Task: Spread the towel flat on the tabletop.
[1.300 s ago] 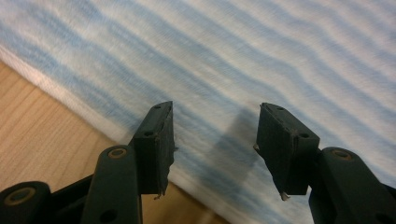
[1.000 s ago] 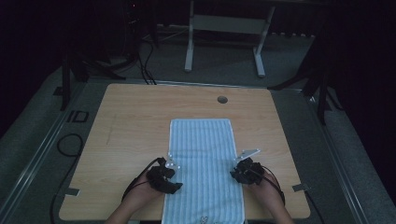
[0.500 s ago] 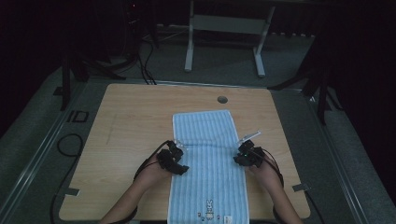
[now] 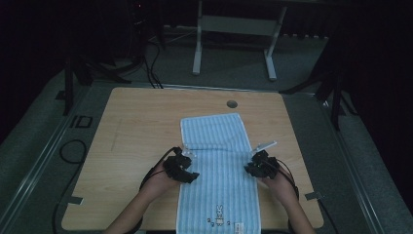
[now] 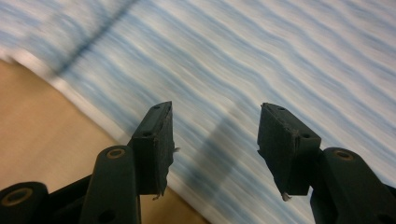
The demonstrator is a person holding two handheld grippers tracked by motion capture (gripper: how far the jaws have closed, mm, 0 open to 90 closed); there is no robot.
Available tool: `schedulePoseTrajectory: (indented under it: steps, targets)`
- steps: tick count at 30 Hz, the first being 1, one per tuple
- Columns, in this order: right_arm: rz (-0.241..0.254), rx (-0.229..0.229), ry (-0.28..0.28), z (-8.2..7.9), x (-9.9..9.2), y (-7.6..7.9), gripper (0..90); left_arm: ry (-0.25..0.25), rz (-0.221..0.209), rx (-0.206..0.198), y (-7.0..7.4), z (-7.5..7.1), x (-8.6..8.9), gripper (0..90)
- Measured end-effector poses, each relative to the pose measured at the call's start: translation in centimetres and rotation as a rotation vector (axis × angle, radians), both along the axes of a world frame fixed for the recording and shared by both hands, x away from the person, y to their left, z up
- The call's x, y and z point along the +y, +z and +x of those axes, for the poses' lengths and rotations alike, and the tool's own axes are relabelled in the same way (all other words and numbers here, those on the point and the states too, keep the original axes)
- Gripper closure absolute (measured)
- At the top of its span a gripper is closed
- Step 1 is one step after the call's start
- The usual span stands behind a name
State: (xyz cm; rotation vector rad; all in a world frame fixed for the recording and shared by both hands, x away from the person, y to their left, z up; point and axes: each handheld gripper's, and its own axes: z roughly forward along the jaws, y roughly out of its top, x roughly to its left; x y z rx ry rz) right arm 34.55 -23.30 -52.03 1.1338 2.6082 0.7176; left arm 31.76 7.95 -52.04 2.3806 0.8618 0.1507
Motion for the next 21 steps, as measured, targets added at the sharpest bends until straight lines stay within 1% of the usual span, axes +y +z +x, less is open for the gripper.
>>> schedulePoseTrajectory:
  steps: [1,2,3,5,6,7,9,10,12,14,16,18,21]
  targets:
    - [-0.002,0.000,-0.001,-0.6,-0.1,-0.1,82.2,-0.006,0.003,0.006,0.0,-0.5,0.1,47.1]
    - [-0.007,0.002,0.008,-1.1,-0.1,-0.2,83.0,-0.013,0.005,0.012,-0.1,-0.8,0.2,47.6]
    - [-0.013,0.000,0.017,-1.5,-0.2,-0.4,84.2,-0.018,0.004,0.034,-0.4,-1.2,0.3,47.7]
    - [-0.035,0.008,0.034,-2.6,-0.3,-0.9,84.6,-0.027,0.036,0.040,-1.0,-1.7,0.2,49.3]
    - [-0.035,0.008,0.034,-2.6,-0.3,-0.9,84.6,-0.026,0.038,0.054,-1.3,-1.9,0.2,49.3]
    - [-0.032,0.002,0.033,-2.8,-0.4,-1.0,84.6,-0.027,0.027,0.046,-1.5,-2.1,0.3,49.1]
    - [-0.033,0.001,0.037,-3.2,-0.6,-0.9,84.5,-0.005,0.016,0.040,-1.6,-2.6,0.3,49.0]
    - [-0.032,0.002,0.035,-3.3,-0.6,-1.0,84.5,-0.002,0.011,0.037,-1.7,-2.9,0.3,49.0]
    - [-0.028,0.001,0.040,-3.7,-0.8,-1.0,84.3,-0.013,0.015,0.024,-1.7,-3.7,0.1,48.8]
    - [-0.019,-0.002,0.040,-4.1,-1.0,-1.0,83.9,-0.022,0.014,0.024,-1.7,-4.5,-0.1,47.7]
    - [-0.012,-0.001,0.040,-4.4,-1.2,-1.1,83.6,-0.036,0.015,0.034,-1.7,-5.2,0.0,46.7]
    - [0.001,0.007,0.036,-4.9,-1.4,-1.1,83.4,-0.049,0.015,0.054,-1.6,-5.8,0.0,46.7]
    - [0.006,0.025,0.055,-5.5,-1.5,-1.0,82.2,-0.070,0.028,0.061,-1.5,-6.4,0.1,46.6]
